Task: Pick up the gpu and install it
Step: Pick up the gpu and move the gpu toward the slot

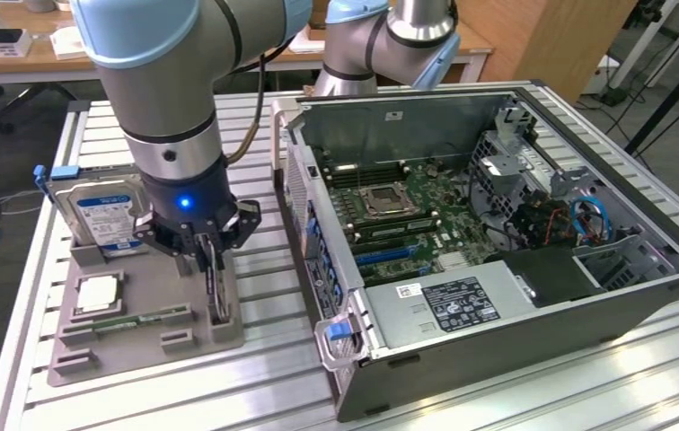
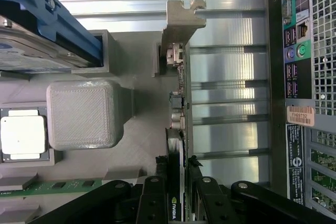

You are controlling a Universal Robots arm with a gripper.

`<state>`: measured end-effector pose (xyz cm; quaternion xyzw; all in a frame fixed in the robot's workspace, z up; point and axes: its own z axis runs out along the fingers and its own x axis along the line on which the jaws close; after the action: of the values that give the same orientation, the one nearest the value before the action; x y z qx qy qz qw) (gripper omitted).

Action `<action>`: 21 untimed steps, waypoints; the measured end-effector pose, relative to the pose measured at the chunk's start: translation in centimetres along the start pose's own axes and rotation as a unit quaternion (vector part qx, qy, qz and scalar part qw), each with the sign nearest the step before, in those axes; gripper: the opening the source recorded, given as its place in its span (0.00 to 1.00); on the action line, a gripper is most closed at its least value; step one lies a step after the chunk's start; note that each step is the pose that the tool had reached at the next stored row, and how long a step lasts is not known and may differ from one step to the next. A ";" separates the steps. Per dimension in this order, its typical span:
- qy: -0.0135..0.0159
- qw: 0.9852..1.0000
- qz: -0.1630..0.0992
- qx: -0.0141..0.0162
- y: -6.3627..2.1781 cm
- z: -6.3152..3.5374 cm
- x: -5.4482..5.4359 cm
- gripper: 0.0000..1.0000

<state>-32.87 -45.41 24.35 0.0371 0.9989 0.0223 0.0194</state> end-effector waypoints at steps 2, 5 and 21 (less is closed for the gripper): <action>0.000 1.000 0.000 0.000 0.01 -0.15 0.0 0.26; 0.000 1.000 0.000 0.000 0.02 -0.43 0.0 0.26; 0.000 1.000 0.000 0.000 0.13 -2.73 -0.1 0.26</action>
<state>-32.87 -45.41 27.08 0.0372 0.9989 0.0223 0.0194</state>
